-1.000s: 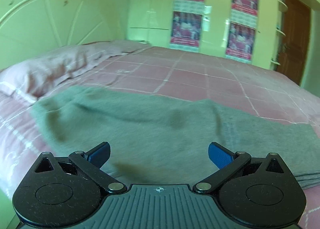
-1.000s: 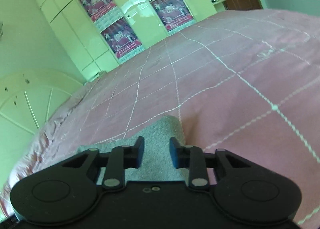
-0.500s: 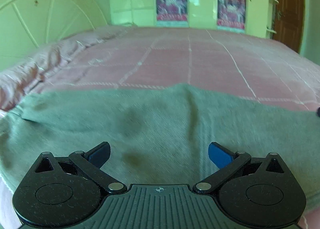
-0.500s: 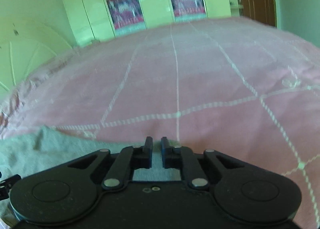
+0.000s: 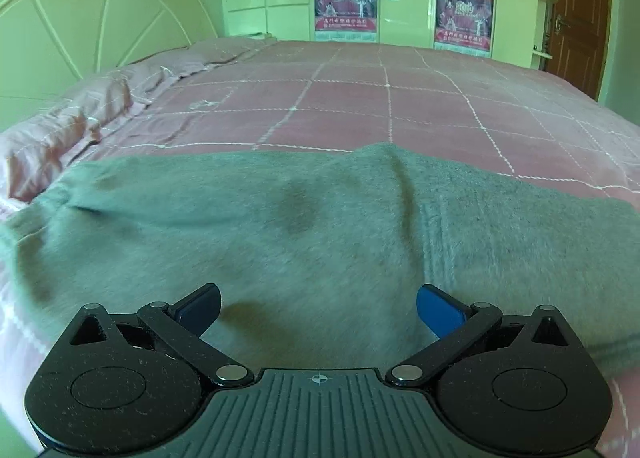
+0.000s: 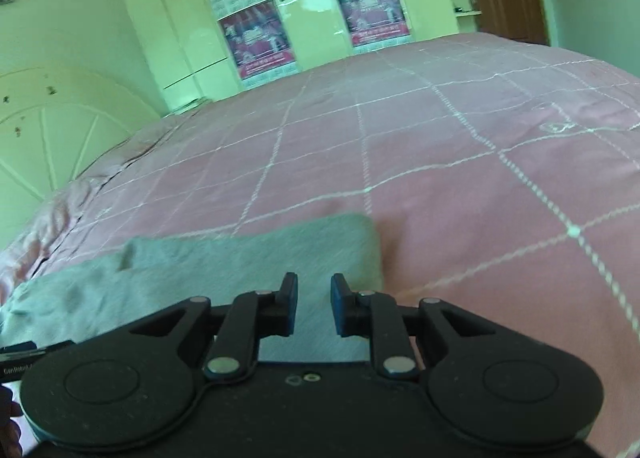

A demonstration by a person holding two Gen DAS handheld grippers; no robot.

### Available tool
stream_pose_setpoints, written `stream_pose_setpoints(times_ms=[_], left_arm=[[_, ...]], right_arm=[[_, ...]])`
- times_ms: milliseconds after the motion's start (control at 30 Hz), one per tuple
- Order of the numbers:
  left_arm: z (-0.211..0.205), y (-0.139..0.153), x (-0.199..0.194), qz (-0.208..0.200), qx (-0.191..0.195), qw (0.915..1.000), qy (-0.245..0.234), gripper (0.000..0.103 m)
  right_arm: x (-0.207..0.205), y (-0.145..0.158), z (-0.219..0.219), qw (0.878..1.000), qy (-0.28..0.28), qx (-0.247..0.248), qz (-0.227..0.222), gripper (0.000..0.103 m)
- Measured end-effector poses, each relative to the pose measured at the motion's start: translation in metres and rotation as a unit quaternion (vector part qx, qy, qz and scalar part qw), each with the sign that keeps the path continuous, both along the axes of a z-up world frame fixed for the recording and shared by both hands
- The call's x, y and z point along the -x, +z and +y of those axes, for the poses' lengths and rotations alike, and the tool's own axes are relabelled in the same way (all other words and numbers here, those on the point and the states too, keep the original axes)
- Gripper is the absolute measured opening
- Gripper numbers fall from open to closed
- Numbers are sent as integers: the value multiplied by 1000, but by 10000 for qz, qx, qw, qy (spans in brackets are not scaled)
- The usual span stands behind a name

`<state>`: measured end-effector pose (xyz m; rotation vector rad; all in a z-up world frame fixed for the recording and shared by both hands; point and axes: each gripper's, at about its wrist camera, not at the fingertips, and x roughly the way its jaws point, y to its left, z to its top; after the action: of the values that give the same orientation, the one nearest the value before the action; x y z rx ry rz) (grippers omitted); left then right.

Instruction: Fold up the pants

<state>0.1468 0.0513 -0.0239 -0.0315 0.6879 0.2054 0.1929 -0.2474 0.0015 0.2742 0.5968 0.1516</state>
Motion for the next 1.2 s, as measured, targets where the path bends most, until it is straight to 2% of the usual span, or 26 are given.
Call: stream_pose_setpoints(times_ms=[100, 200, 333, 467, 533, 600, 700, 733, 767, 800, 833, 900, 967, 1033, 1100, 1167, 1200], left_arm=[[26, 3, 32, -74, 16, 10000, 31, 103], [62, 4, 59, -100, -3, 9995, 293, 103], [125, -5, 75, -268, 589, 9948, 781, 103], [186, -19, 60, -477, 1509, 9804, 1170, 103], [212, -33, 46, -578, 2106, 9683, 1212, 103], [235, -49, 35, -894, 2796, 9492, 1133, 103], [263, -71, 37, -1518, 3773, 9073, 1067, 103], [266, -73, 38, -1580, 3913, 9000, 1093, 95], [265, -72, 36, -1424, 3721, 9098, 1167, 76], [262, -71, 32, -1103, 3366, 9262, 1295, 37], [263, -73, 31, -1100, 3373, 9268, 1235, 37], [265, -76, 33, -1281, 3546, 9186, 1190, 35], [259, -71, 34, -1443, 3404, 9223, 1123, 34], [250, -62, 33, -1576, 3196, 9280, 1083, 33], [242, -53, 30, -1529, 2890, 9392, 1054, 33], [235, -42, 23, -1317, 2478, 9541, 1043, 33], [232, -31, 26, -1403, 2382, 9562, 959, 33]], right_arm=[[14, 2, 24, 9994, 357, 25, 21, 12], [22, 6, 51, 9973, 726, 59, -15, 12], [26, 10, 80, 9951, 983, 89, -42, 15], [30, 10, 102, 9934, 1130, 171, -1, 15], [32, 10, 115, 9918, 1271, 156, -6, 15], [37, 10, 130, 9892, 1444, 238, -32, 16], [40, 8, 150, 9836, 1765, 374, -31, 16], [42, 9, 158, 9815, 1867, 414, -74, 16], [44, 8, 163, 9799, 1937, 472, -115, 16], [45, 7, 169, 9780, 2005, 565, -130, 16], [45, 4, 176, 9760, 2066, 681, -95, 16], [41, -9, 190, 9700, 2138, 1142, 190, 17], [43, -21, 201, 9610, 2229, 1636, 93, 17], [46, -19, 205, 9583, 2239, 1773, 75, 17], [46, -7, 195, 9649, 2223, 1395, 87, 16], [49, 5, 168, 9780, 2005, 571, -119, 21], [49, 8, 154, 9827, 1818, 311, -141, 26]])
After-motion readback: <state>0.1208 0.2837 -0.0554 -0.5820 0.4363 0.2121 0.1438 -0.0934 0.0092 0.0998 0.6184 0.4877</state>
